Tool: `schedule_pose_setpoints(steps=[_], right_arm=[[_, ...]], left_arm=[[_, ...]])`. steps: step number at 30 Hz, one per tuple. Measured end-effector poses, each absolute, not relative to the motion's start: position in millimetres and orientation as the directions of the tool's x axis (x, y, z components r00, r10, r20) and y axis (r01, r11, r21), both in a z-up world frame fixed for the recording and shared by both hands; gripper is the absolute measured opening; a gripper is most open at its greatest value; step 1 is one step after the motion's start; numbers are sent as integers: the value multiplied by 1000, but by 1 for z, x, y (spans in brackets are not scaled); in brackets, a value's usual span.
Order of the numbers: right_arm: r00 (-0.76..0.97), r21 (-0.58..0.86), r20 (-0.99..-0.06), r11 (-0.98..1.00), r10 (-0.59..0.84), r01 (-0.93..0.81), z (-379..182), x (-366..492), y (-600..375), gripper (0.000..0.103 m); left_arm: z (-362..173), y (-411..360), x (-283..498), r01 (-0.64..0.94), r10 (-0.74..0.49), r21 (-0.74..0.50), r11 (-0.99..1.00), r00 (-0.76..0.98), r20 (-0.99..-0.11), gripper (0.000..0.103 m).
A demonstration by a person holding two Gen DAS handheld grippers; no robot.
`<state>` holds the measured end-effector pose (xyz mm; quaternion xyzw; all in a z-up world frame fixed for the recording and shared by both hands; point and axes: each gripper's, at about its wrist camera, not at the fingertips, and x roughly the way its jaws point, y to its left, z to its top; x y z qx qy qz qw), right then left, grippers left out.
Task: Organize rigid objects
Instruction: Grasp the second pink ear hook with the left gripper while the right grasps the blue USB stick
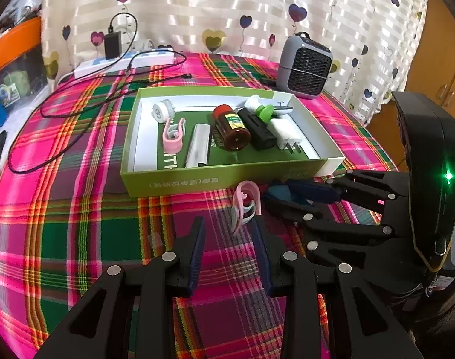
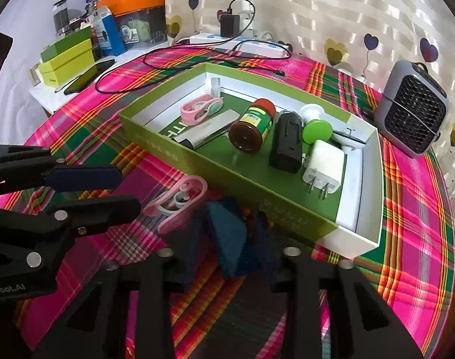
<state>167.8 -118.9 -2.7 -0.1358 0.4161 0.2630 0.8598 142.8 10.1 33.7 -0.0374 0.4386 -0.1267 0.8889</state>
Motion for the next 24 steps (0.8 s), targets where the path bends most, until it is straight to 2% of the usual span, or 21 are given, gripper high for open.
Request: schedule_pose_setpoints(steps=[11, 24], right_arm=[[525, 3, -784, 848, 331, -530, -2, 166, -132, 23], [552, 10, -773, 876, 312, -482, 3, 159, -154, 23]], left_arm=[[32, -2, 148, 215, -268, -174, 961, 569, -778, 31], [18, -17, 164, 207, -217, -121, 971, 545, -810, 31]])
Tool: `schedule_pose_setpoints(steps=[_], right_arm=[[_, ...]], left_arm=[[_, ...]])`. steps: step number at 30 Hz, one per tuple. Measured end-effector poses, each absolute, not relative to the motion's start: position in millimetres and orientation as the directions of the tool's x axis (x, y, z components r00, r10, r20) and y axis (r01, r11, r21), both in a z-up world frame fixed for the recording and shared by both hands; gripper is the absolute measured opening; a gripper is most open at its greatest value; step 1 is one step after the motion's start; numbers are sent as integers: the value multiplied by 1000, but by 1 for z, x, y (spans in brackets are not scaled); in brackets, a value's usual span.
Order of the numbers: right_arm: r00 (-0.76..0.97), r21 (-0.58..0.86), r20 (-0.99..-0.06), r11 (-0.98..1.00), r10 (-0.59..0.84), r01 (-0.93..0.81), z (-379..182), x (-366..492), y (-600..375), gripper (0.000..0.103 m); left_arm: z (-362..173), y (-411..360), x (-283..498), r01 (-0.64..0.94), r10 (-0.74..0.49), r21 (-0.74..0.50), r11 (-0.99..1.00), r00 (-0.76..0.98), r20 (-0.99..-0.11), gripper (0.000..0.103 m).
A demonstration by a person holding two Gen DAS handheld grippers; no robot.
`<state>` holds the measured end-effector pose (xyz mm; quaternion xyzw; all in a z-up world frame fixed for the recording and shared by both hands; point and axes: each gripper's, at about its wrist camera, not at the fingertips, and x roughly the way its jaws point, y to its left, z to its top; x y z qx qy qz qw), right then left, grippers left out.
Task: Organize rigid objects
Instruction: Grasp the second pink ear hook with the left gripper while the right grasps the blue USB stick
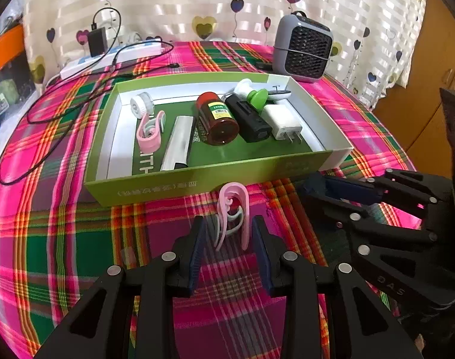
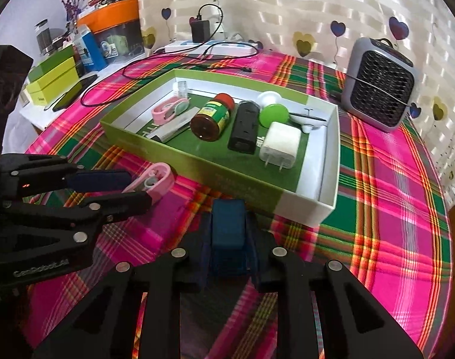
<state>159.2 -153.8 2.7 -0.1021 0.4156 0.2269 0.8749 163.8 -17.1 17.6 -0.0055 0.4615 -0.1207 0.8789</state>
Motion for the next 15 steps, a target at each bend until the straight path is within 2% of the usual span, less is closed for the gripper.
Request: schedule_pose_setpoints(steps=[15], right_arm=[[555, 12, -773, 882, 307, -472, 3, 159, -155, 23]], left_arm=[[15, -18, 172, 189, -226, -144, 971, 543, -809, 30]])
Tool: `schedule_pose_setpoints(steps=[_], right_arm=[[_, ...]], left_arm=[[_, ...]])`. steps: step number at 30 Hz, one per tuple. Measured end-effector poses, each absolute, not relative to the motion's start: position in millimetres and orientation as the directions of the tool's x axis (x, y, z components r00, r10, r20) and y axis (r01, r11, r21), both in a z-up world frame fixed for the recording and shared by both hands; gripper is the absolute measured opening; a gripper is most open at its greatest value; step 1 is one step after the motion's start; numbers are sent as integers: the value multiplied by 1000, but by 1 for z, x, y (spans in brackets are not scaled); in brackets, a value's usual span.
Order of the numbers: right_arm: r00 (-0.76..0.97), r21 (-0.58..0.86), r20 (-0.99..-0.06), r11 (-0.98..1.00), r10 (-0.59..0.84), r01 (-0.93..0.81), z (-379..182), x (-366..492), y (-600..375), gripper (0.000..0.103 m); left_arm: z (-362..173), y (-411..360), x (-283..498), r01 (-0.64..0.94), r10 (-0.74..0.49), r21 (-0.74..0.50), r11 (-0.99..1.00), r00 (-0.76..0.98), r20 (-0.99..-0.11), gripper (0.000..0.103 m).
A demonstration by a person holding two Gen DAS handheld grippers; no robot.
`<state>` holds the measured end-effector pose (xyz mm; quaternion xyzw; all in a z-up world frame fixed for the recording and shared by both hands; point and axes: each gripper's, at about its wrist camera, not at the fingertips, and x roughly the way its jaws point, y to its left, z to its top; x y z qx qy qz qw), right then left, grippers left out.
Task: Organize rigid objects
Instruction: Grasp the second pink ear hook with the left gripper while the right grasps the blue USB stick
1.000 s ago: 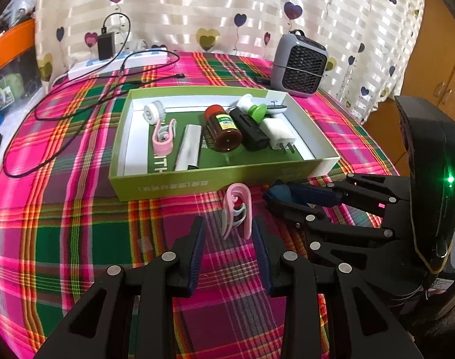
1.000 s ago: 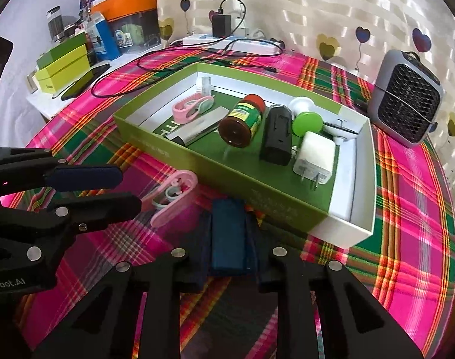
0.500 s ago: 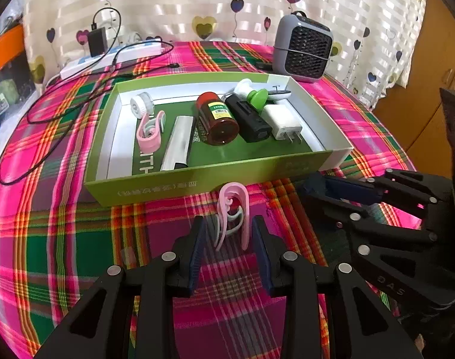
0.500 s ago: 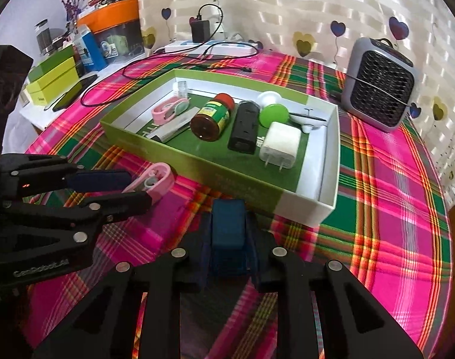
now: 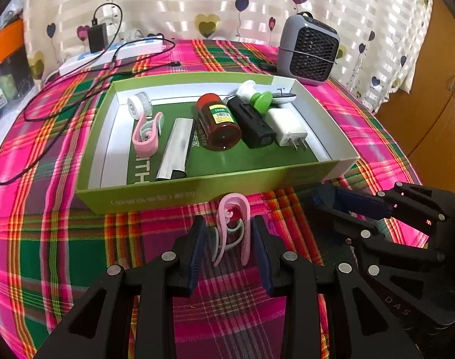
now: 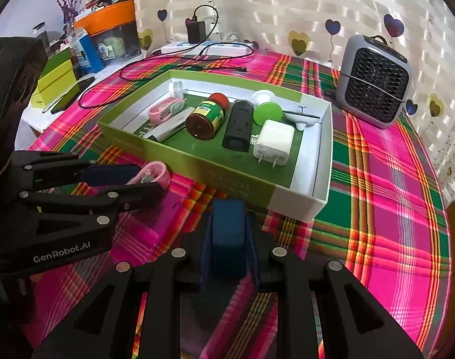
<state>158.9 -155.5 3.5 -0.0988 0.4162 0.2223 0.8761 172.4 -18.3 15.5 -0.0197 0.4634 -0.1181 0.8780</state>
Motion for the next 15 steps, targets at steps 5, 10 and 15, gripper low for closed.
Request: schedule_pose_setpoints(steps=[5, 10, 15], right_arm=[[554, 13, -774, 883, 306, -469, 3, 159, -155, 23], [554, 11, -776, 884, 302, -467, 4, 158, -155, 23], [555, 9, -776, 885, 299, -465, 4, 158, -155, 23]], left_arm=[[16, -17, 173, 187, -224, -143, 972, 543, -809, 23], [16, -14, 172, 188, -240, -162, 969, 542, -805, 23], [16, -13, 170, 192, -241, -161, 968, 544, -804, 23]])
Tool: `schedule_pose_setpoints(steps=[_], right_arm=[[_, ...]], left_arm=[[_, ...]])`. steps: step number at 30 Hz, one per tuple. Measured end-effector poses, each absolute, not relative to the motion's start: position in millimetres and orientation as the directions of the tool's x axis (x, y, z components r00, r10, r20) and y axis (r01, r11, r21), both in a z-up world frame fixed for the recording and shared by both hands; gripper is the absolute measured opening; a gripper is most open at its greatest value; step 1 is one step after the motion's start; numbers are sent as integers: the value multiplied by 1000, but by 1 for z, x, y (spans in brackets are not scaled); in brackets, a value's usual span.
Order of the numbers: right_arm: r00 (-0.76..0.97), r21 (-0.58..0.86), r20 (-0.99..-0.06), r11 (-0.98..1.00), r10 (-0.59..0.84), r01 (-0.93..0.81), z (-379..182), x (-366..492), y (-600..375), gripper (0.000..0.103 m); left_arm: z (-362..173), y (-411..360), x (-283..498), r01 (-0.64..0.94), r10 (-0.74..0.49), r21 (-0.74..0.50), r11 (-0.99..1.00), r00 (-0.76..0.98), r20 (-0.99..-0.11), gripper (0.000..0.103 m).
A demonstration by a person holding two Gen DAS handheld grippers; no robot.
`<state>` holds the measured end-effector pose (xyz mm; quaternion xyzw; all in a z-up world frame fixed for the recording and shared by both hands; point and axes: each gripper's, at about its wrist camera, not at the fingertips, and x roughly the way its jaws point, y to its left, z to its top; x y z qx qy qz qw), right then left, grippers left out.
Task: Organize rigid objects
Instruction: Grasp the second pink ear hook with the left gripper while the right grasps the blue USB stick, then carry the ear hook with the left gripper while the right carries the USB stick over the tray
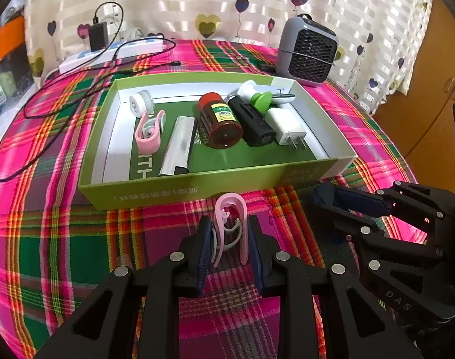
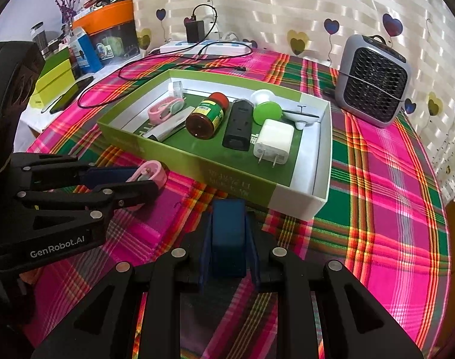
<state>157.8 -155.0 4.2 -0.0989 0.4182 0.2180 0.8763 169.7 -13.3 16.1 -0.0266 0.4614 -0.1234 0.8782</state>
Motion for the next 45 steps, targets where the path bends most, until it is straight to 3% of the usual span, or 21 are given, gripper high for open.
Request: schedule_pose_setpoints(steps=[45], right_arm=[[613, 16, -728, 902, 307, -432, 41, 167, -138, 23]], left_arm=[[60, 7, 172, 189, -218, -123, 974, 646, -731, 23]])
